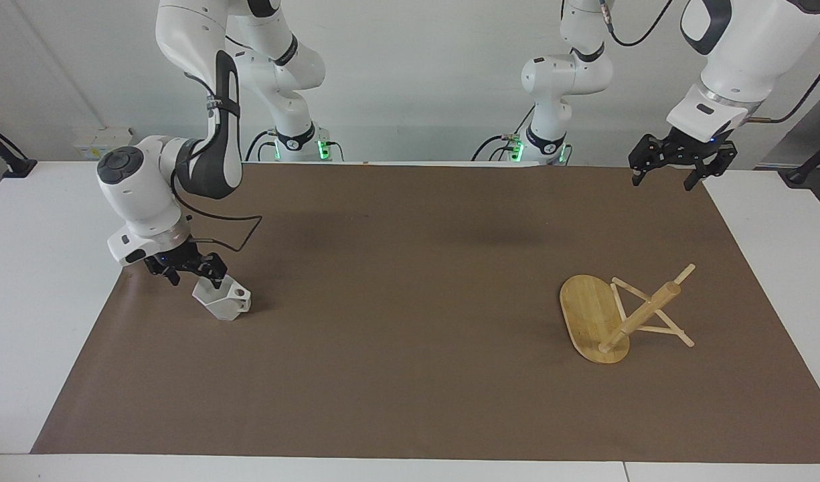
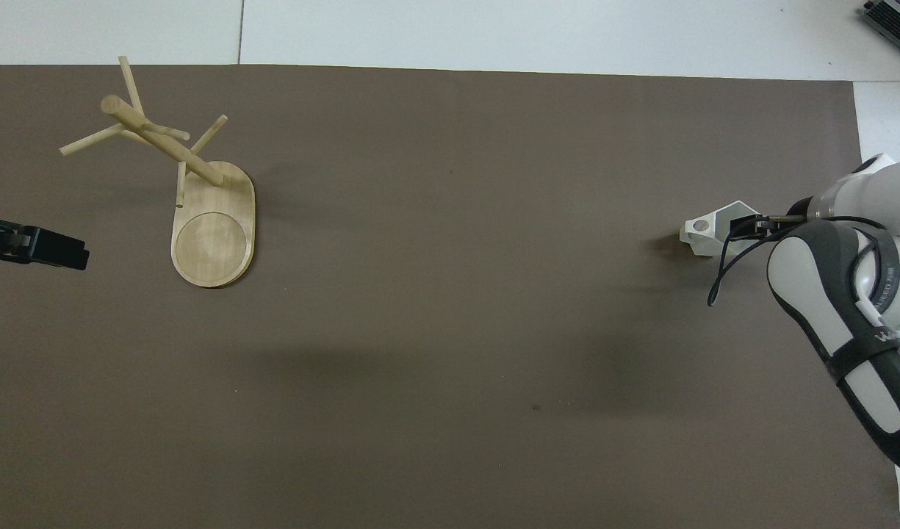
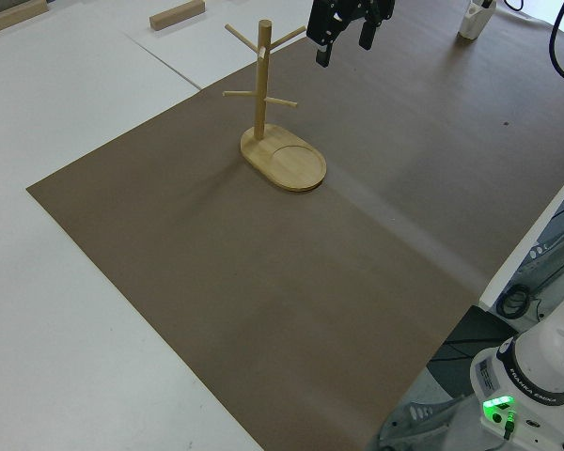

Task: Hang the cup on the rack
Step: 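Reach the right gripper to the white cup and grasp its rim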

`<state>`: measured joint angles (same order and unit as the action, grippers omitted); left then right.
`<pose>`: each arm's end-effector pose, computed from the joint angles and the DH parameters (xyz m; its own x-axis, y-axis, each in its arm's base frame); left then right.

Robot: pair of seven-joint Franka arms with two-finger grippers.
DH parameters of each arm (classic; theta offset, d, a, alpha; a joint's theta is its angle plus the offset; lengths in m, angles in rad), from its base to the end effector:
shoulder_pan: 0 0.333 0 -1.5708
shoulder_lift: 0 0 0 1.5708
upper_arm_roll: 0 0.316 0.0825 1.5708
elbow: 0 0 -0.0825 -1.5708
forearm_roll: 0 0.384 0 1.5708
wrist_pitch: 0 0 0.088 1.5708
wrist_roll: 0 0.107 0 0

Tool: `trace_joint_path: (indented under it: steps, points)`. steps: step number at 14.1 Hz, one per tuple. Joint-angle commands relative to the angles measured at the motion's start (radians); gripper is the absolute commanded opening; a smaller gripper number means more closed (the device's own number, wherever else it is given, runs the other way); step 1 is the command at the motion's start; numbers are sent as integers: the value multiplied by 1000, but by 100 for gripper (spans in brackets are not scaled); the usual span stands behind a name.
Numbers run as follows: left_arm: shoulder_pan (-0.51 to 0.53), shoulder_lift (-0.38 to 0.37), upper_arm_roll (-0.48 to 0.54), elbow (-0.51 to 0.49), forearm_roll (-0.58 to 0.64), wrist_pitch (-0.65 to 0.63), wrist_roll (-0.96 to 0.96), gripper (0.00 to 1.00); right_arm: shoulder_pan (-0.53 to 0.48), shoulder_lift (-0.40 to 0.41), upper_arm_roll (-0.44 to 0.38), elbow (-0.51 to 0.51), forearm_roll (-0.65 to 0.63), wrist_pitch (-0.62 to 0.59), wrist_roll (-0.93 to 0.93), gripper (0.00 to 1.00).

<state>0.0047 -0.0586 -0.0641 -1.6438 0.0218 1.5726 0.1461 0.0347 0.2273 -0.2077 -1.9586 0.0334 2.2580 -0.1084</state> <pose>0.5348 -0.0305 0.6221 0.9789 -0.2039 -0.0163 -0.2042 -0.9786 -0.0234 0.6000 -0.0990 0.3705 0.9943 -0.0765 0.0748 -0.0787 -0.9965 0.0274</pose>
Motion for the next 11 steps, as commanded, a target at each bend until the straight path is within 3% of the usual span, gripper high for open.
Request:
trace_joint_path:
  steps: [1,8,11]
  points:
    - [-12,-12,7,-10,13,-2,10,100,-9,-28,2,-36,25,53,-33,92]
    - [-12,-12,7,-10,13,-3,10,100,-9,-25,4,-40,25,100,-23,46]
    - [-11,-12,9,-10,13,-5,10,100,-9,-25,4,-40,25,98,-20,34]
